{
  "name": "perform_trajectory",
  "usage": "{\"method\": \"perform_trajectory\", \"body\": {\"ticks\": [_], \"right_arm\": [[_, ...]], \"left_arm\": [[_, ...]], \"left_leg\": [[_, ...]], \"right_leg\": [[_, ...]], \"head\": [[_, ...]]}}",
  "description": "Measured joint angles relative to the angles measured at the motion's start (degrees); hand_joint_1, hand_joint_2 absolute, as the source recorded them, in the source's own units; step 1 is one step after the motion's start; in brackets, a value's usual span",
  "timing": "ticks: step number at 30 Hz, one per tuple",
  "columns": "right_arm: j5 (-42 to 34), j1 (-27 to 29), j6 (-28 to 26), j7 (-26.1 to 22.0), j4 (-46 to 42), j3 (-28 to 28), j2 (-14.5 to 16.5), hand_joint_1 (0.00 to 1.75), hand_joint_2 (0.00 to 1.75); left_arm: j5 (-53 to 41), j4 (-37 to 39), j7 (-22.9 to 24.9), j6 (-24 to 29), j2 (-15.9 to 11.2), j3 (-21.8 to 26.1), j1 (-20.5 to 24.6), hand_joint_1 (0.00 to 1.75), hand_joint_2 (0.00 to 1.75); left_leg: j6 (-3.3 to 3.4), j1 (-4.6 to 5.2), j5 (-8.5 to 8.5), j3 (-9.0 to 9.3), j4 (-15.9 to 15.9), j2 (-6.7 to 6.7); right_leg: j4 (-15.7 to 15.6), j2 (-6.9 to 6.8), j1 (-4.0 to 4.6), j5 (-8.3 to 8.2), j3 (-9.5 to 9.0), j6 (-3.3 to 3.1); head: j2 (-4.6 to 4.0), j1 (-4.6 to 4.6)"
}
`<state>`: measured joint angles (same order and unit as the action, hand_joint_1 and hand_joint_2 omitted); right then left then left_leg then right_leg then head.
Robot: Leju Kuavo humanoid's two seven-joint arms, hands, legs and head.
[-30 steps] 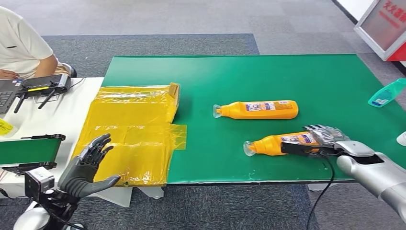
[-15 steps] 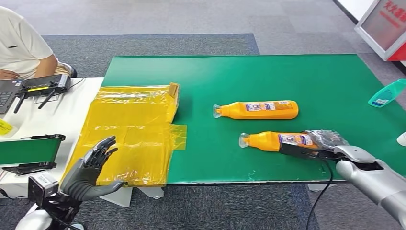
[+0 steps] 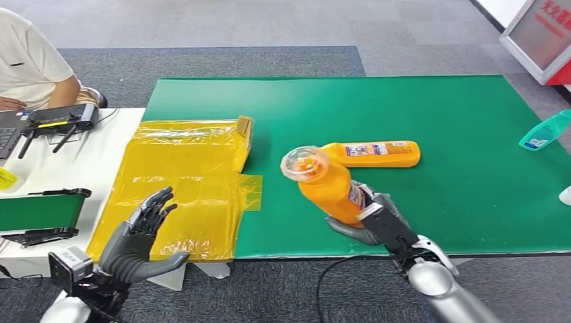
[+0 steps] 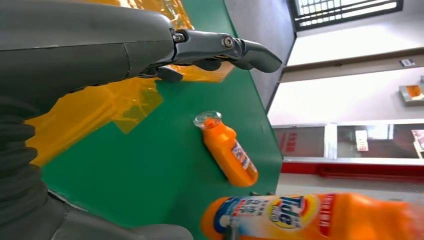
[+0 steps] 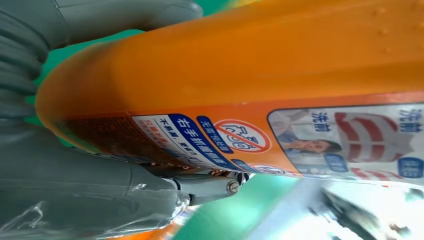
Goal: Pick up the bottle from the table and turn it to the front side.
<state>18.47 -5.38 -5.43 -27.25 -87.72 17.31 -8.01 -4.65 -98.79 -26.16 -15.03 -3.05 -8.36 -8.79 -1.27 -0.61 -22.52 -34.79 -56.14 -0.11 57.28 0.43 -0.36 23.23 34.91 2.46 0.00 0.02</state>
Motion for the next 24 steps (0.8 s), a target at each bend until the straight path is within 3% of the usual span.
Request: {"method": "perform_trajectory", "body": {"ticks": [1, 5, 11, 17, 24], "right_arm": [[0.39, 0.93, -2.02, -0.98, -1.57, -0.39, 1.65, 1.55, 1.75], [2.18, 3.72, -10.39, -3.29, -5.43, -0.5, 7.66, 1.74, 1.75], [1.34, 6.38, -17.21, -3.76, -5.48, 2.92, 13.75, 1.7, 1.75], [1.03, 6.72, -21.61, -5.74, -1.53, 7.66, 15.23, 1.61, 1.75], [2.74, 7.12, -27.61, -10.07, 0.47, 12.96, 15.08, 1.71, 1.75]], "left_arm": [[-0.55, -0.12, 0.3, 0.67, 0.49, -0.74, 0.17, 0.0, 1.75], [-2.7, -0.15, 1.32, 4.47, 2.81, -4.75, 1.24, 0.0, 1.75], [-3.27, -0.02, 1.86, 9.72, 6.02, -12.32, 3.58, 0.0, 1.75], [-8.56, 0.04, 2.73, 15.06, 7.08, -19.22, 5.98, 0.0, 1.75], [-13.18, 0.8, 3.84, 18.27, 7.26, -27.12, 9.22, 0.0, 1.75]], "left_leg": [[0.01, 0.01, -0.01, 0.0, 0.0, 0.0], [0.01, 0.04, -0.05, 0.0, 0.0, 0.0], [0.0, 0.04, -0.05, 0.0, 0.0, 0.0], [0.0, 0.04, -0.04, 0.0, 0.0, 0.0], [0.0, 0.05, -0.05, 0.0, 0.0, 0.01]], "right_leg": [[0.0, 0.0, -0.01, 0.0, 0.0, 0.01], [-0.01, 0.0, -0.05, 0.01, 0.0, 0.02], [-0.01, 0.01, -0.05, 0.0, 0.01, 0.02], [-0.01, 0.01, -0.03, 0.01, 0.03, 0.02], [-0.01, 0.01, -0.07, 0.01, 0.03, 0.03]], "head": [[0.0, -0.01], [0.0, -0.01], [0.0, -0.02], [0.0, -0.02], [0.0, -0.01]]}}
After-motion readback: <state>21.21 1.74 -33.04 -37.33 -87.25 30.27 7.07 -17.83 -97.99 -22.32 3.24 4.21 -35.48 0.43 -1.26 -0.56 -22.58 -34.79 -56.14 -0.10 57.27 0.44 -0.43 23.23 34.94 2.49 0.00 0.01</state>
